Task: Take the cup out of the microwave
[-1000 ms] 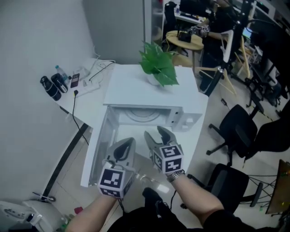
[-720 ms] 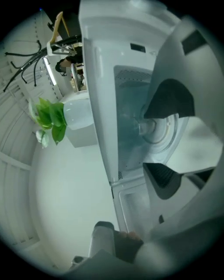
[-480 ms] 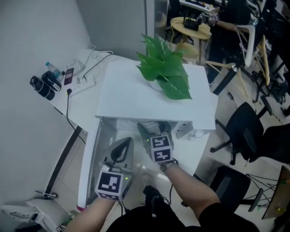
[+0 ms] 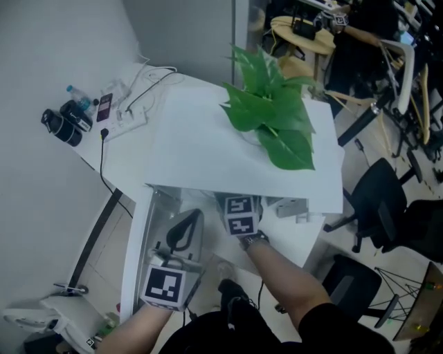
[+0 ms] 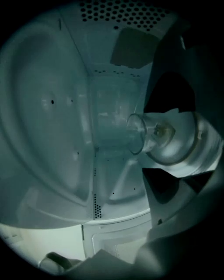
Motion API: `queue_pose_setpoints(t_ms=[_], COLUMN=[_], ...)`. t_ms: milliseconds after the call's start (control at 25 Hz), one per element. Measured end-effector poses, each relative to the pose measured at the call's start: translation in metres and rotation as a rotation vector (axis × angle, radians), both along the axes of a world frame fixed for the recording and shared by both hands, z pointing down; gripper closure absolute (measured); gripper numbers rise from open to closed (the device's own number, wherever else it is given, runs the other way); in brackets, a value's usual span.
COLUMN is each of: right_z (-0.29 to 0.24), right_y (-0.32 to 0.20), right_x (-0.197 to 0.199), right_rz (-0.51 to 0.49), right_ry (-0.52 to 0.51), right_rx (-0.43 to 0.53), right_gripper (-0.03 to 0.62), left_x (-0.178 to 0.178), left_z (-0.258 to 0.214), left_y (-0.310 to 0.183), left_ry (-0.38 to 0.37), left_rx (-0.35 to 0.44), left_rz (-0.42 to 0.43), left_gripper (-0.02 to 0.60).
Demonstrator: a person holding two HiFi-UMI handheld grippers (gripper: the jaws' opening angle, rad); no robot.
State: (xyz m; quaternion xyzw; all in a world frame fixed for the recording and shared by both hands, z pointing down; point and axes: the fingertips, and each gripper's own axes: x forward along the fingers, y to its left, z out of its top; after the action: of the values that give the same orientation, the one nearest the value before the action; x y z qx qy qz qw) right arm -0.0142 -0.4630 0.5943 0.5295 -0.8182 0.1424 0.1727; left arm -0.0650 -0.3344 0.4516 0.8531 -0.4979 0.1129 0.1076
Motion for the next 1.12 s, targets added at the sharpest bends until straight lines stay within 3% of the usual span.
queue_pose_setpoints(t_ms=[680,760,1120], right_z=[0.013,0.014,0.014], right_y=[-0.032,-0.032,-0.012], right_x=[-0.004,-0.004,-0.003], right_rz=[0.022,0.020,0.003], right_ry=[0.040,0.046,0.032], right_rx=[0.018,0.018,-0.006], right_gripper=[0.172,0.221,0.226], left_x=[-0.009,-0.011,-0.013], left_z=[0.006,0.006,0.006], left_y=[-0.009,-0.008,0.000], left_ry=[-0.014,-0.016,-0.008], left_rx=[-0.010,-0.010,-0.010], left_rz=[-0.011,-0.015,-0.019], left_gripper=[0.584,0.584,0.584])
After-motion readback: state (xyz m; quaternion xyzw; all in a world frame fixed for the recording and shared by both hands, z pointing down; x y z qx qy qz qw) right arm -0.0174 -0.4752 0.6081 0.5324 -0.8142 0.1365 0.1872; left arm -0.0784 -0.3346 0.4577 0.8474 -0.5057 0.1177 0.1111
